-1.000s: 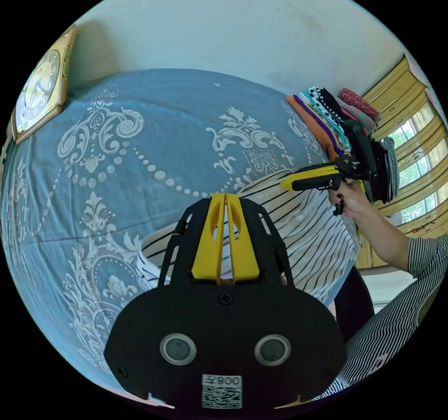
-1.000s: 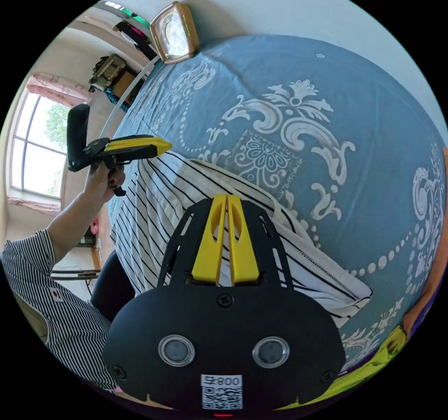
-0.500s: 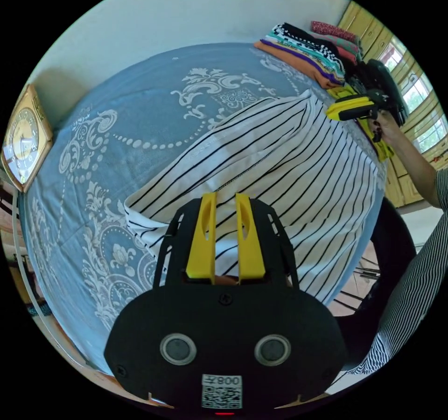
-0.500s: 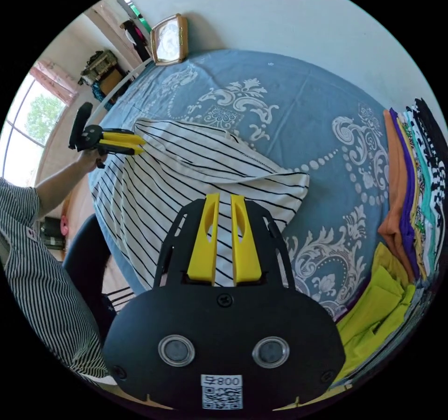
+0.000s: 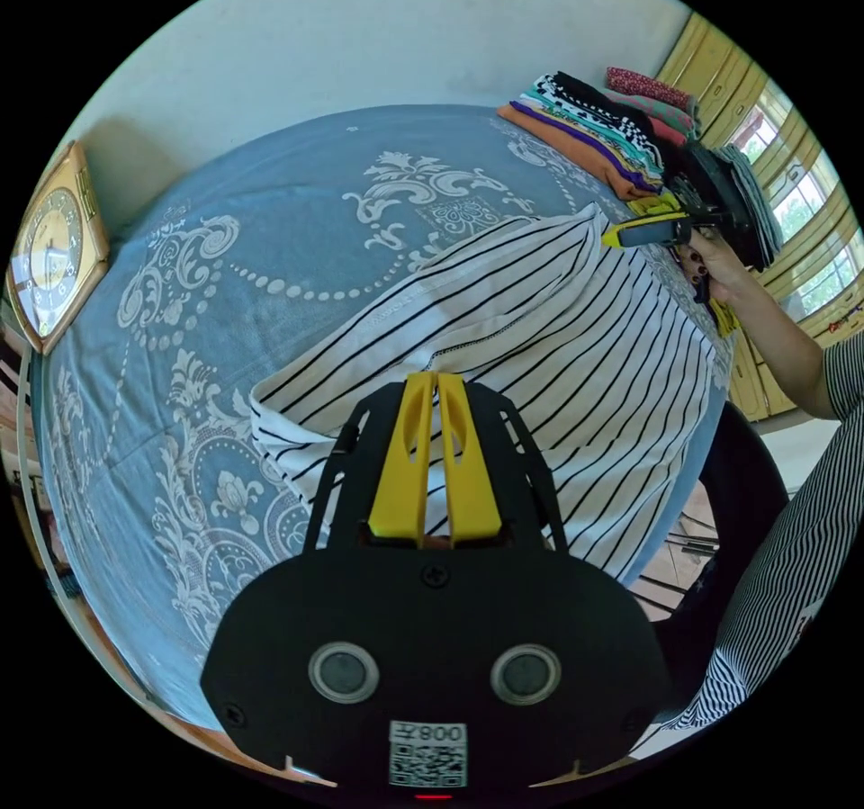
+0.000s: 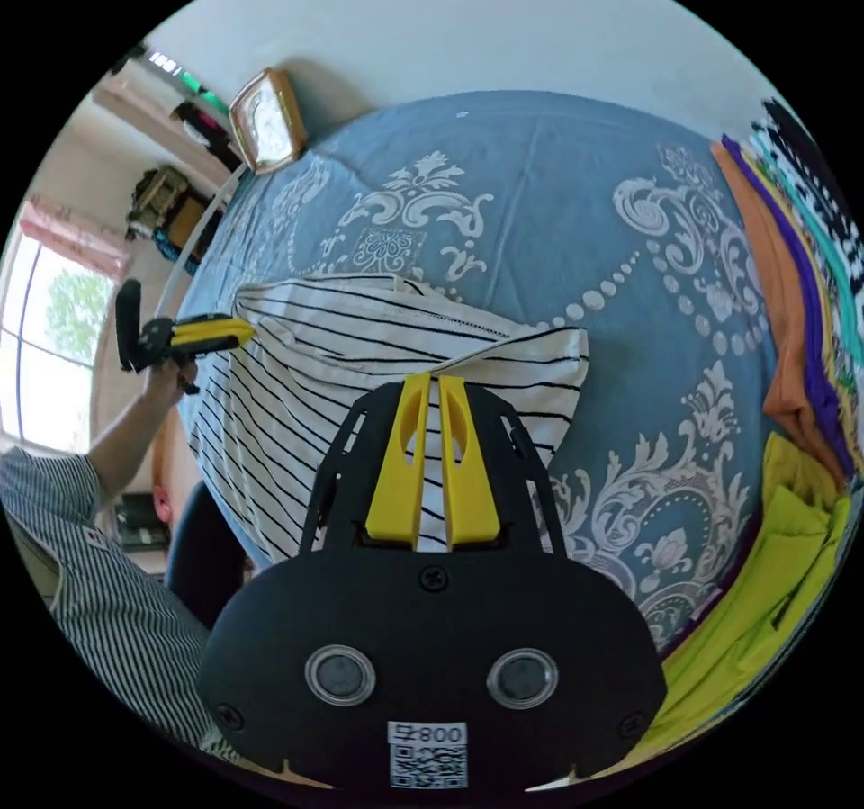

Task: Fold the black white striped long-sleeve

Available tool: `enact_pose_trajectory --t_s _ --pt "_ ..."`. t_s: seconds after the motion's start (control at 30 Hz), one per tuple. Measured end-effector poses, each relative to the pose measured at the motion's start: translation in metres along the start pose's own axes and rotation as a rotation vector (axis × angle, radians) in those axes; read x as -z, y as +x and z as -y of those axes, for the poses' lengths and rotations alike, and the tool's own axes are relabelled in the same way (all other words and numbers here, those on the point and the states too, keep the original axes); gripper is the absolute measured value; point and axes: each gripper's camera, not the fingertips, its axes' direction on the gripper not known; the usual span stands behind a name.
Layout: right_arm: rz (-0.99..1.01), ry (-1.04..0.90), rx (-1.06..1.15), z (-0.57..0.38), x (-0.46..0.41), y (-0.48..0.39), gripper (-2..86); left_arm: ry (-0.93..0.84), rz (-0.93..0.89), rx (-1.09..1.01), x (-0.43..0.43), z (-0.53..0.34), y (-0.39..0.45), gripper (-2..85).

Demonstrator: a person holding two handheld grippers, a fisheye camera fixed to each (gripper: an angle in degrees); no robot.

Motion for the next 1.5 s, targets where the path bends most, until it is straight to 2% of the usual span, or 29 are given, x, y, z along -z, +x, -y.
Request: enact_pose_trajectory --t_s 0.2,0.43,0.73,0.97,1.27,1.5 --pt "0.207 0.037 -0.167 -0.044 -0.017 0.054 6.8 -0.004 -0.009 0.001 -0.009 -0.019 -0.001 0.7" --pt "0.277 0.085 -0.296 -0.091 -0.043 0.095 6.6 0.006 -0.026 0.010 -0.025 -0.046 -0.005 0.7" --pt "0.240 0.074 -0.324 -0.131 -0.079 0.121 0.8 0.047 -0.045 0.024 -0.043 -0.077 -0.014 0.7" --pt "0.298 0.189 -0.313 -0.156 -0.067 0.132 0.3 0.151 -0.083 0.082 -0.051 -0.093 -0.039 0.7" --pt "0.336 0.159 -0.380 -0.167 -0.110 0.165 0.6 0.090 -0.122 0.189 -0.127 -0.107 -0.074 1.6" --pt "0.291 0.128 -0.324 -0.191 -0.106 0.157 1.9 0.144 -0.135 0.244 -0.151 -0.152 -0.077 3.3"
